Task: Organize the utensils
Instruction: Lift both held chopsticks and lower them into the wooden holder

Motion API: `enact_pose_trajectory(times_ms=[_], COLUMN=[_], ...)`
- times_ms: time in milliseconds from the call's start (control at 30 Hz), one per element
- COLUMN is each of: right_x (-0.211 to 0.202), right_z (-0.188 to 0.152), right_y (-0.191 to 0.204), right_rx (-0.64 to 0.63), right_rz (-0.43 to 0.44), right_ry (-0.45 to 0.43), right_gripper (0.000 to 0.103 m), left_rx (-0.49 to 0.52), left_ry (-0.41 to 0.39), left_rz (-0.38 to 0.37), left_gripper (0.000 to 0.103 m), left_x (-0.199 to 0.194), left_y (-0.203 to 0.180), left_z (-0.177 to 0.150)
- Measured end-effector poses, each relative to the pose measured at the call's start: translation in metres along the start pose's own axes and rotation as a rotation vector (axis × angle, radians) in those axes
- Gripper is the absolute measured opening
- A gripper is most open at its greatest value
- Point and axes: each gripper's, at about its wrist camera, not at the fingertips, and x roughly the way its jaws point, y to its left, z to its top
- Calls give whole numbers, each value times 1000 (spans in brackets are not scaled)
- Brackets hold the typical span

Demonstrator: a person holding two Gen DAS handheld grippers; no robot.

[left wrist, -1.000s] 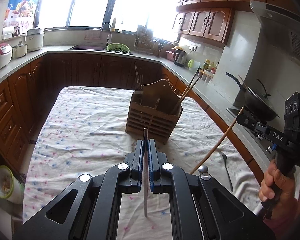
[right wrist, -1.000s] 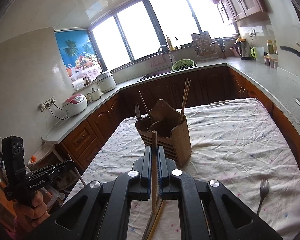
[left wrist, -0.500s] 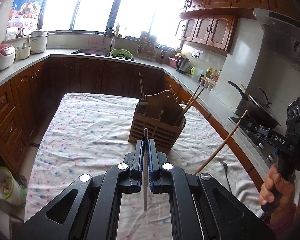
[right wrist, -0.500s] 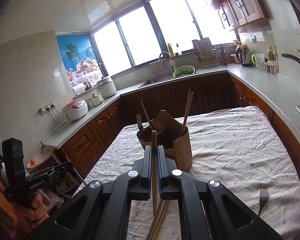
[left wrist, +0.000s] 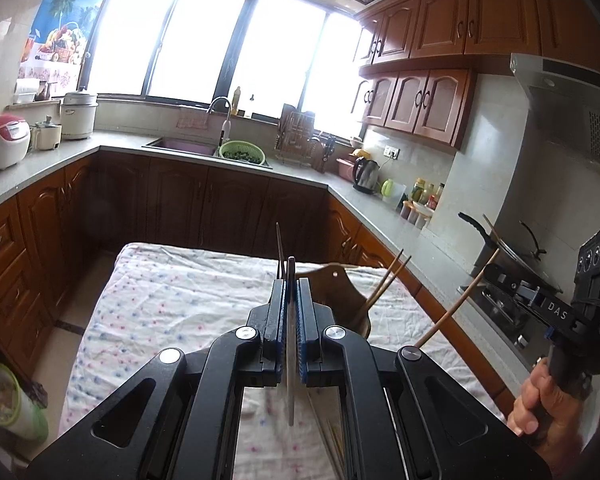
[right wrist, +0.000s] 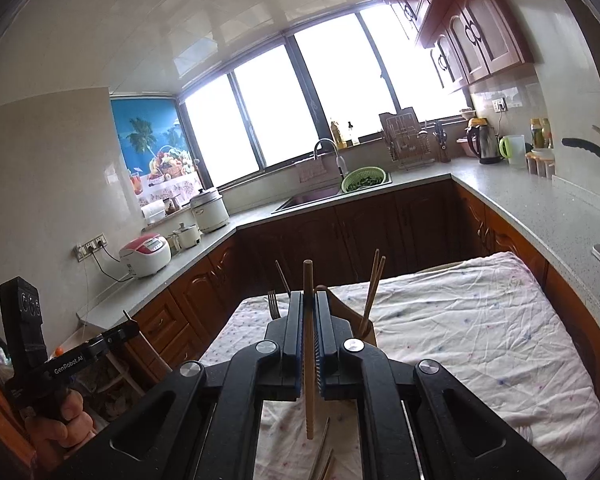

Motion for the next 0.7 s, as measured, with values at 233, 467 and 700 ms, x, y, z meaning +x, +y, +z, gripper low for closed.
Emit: enact_pose_trajectory(times_ms=[233,467,700], right_x=[14,32,55], right_z=[32,53,40], right_y=[-1,-8,-13], right_rx=[-2,-9,-38], right_rz=[-9,-36,-76], right_ry=[-84,-131,-123], right_gripper=[5,5,5], left_rx=[9,-21,-84], left_ry=[-86,-145,-100], left_rz=[-1,7,48], left_gripper=[4,4,4], left_x=[19,57,114], left_y=[-7,-7,3], left_z=[45,71,60])
